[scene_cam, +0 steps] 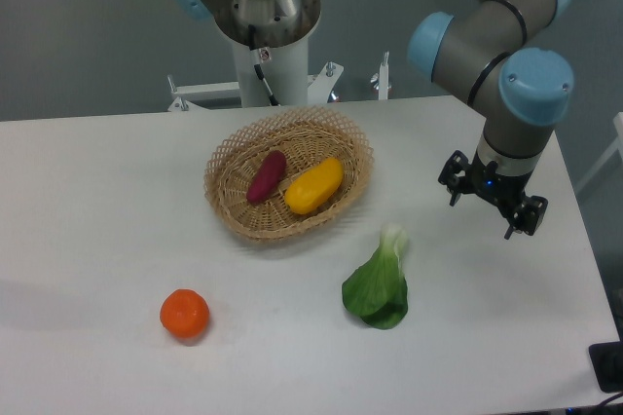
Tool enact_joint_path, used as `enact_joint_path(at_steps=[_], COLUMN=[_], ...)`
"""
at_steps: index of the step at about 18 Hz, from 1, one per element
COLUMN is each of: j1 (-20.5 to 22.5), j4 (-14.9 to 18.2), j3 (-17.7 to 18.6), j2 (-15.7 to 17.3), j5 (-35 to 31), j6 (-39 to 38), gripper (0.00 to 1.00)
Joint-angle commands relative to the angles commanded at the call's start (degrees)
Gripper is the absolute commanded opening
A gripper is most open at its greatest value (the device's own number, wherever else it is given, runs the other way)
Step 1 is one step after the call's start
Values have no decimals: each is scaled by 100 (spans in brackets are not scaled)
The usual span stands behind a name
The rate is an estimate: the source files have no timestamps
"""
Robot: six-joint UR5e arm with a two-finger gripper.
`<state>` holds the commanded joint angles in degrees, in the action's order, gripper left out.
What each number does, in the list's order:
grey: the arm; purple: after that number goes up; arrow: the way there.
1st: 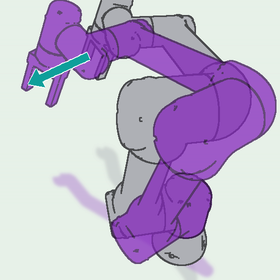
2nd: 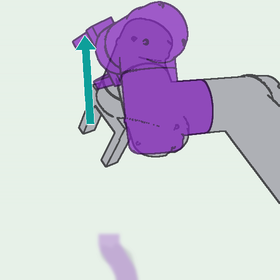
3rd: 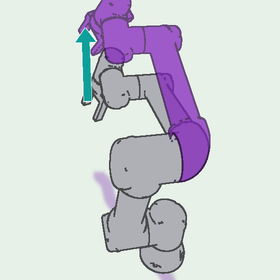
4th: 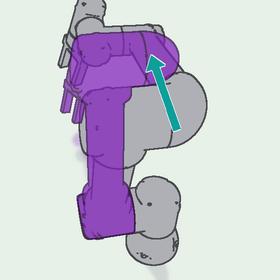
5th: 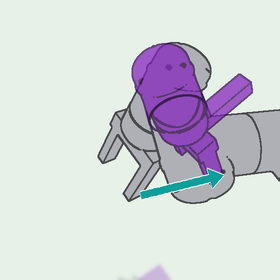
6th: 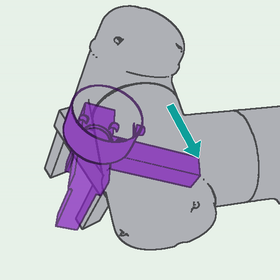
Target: Pick up the mango from the basket
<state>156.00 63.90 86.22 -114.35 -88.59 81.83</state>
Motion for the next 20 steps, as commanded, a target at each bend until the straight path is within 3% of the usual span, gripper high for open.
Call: enact_joint_path(at_steps=[12, 20], j1=[9, -140], j4=[0, -26], j3=[219, 1370], j2=[123, 729], j5=[88, 158], j6=[-88, -62], gripper=[100, 100])
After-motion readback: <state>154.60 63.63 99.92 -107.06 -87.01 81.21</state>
